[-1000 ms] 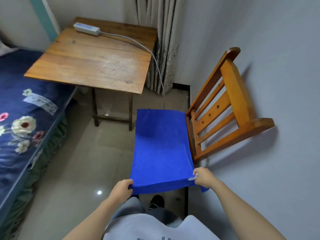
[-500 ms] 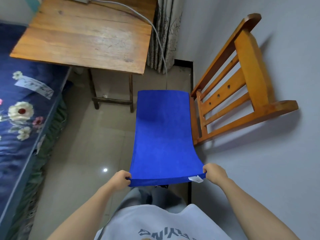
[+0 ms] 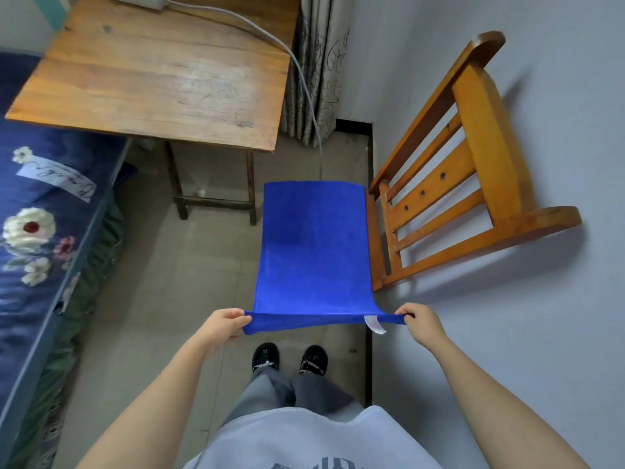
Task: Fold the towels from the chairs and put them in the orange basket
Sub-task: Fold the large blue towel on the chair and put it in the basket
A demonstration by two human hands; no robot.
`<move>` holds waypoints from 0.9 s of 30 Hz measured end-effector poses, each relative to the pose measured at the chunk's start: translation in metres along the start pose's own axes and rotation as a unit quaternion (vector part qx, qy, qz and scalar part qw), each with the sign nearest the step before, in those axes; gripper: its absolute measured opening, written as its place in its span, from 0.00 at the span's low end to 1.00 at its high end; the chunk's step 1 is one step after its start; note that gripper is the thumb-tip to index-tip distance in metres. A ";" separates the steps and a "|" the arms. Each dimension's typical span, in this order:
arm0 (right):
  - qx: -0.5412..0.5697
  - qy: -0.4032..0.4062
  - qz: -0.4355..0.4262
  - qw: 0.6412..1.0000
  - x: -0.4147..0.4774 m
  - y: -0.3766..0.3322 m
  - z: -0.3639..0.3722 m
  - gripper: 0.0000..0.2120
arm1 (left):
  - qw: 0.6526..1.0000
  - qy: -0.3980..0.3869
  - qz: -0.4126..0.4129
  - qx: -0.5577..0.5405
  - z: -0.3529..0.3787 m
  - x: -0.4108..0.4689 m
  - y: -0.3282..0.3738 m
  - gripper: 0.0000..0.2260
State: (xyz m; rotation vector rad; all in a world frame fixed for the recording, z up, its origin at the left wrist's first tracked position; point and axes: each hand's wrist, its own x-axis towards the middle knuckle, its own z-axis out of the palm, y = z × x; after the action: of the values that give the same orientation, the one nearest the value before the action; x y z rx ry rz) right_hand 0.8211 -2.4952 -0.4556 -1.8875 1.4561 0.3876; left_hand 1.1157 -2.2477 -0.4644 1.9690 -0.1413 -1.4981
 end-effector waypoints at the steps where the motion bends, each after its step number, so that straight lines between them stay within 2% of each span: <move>1: -0.002 0.007 -0.006 1.000 0.002 -0.002 -0.003 0.15 | 1.000 0.013 0.012 -0.009 0.002 0.001 0.004 0.06; 4: -0.055 -0.008 -0.015 0.998 0.002 -0.007 -0.009 0.16 | 0.999 0.044 0.024 0.012 0.008 0.004 0.007 0.09; 7: -0.144 -0.113 -0.008 0.983 -0.004 0.000 -0.007 0.18 | 0.993 0.040 0.005 0.114 0.014 0.006 -0.009 0.14; 9: -0.182 -0.183 -0.002 0.966 -0.007 0.008 -0.002 0.19 | 0.985 0.024 -0.025 0.167 0.020 0.003 -0.025 0.14; 11: -0.199 -0.207 0.002 0.958 -0.011 0.013 0.002 0.18 | 0.982 0.017 -0.043 0.185 0.027 -0.002 -0.037 0.13; 16: -0.229 -0.230 0.003 0.946 -0.016 0.015 0.005 0.13 | 0.973 -0.001 -0.077 0.216 0.035 -0.012 -0.045 0.12; 22: -0.234 -0.231 0.007 0.944 -0.016 0.003 -0.008 0.14 | 0.978 0.016 -0.055 0.202 0.032 -0.009 -0.025 0.12; 27: -0.225 -0.168 -0.004 0.960 -0.007 -0.008 -0.021 0.13 | 0.985 0.035 -0.024 0.169 0.027 -0.008 -0.002 0.15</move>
State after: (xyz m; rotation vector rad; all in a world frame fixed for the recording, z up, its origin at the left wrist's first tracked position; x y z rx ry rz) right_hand 0.8226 -2.5040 -0.4341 -2.0413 1.1959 1.0563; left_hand 1.0888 -2.2539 -0.4630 2.3035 -0.3409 -1.5114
